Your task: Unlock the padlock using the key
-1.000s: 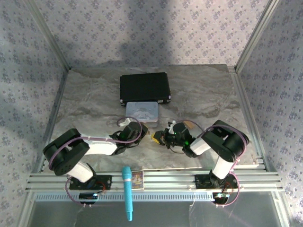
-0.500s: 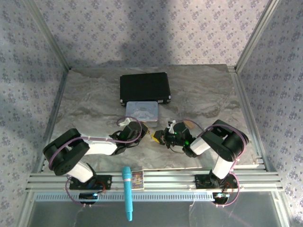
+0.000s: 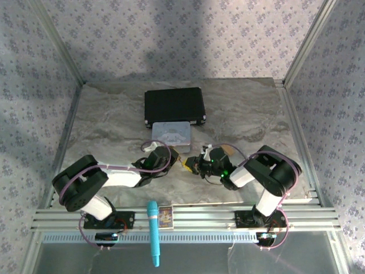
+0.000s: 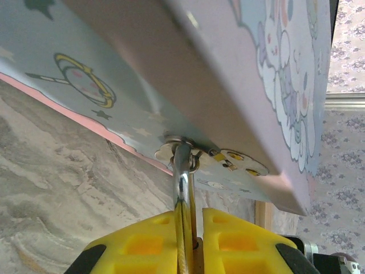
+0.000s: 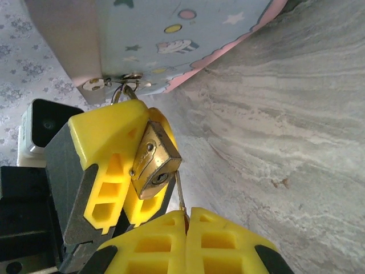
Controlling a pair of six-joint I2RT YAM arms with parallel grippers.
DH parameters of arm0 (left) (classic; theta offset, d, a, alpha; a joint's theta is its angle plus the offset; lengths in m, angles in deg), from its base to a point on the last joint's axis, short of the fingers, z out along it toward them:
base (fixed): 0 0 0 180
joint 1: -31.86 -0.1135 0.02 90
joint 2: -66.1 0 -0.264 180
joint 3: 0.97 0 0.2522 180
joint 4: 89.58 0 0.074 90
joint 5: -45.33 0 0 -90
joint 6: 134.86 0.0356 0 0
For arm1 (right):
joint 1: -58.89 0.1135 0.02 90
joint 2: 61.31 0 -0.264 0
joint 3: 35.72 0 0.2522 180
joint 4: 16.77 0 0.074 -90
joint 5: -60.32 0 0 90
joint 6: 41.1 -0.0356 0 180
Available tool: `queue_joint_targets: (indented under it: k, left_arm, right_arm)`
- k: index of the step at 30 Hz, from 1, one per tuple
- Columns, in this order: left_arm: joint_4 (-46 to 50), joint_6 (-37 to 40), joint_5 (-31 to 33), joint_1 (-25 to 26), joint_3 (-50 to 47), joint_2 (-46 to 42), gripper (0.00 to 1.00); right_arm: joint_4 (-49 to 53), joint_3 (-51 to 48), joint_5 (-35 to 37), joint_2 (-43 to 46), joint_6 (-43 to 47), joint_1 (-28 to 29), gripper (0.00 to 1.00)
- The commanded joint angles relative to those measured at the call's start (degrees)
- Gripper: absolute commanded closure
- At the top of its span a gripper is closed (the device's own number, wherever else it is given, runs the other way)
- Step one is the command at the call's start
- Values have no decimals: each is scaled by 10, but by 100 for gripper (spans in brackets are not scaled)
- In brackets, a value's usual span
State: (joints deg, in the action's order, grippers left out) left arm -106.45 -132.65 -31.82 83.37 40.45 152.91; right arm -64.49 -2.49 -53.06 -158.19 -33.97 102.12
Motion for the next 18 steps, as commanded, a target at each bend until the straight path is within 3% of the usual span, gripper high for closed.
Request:
queue_joint_targets:
  k: [1, 18]
  left_arm:
    - [-13, -2, -4, 6, 9, 6, 100]
    - [-31, -30, -8, 2, 7, 3, 100]
  right_arm:
    - [-37, -2, 7, 27, 17, 4, 100]
    - [-46, -23, 16, 27, 18, -4, 100]
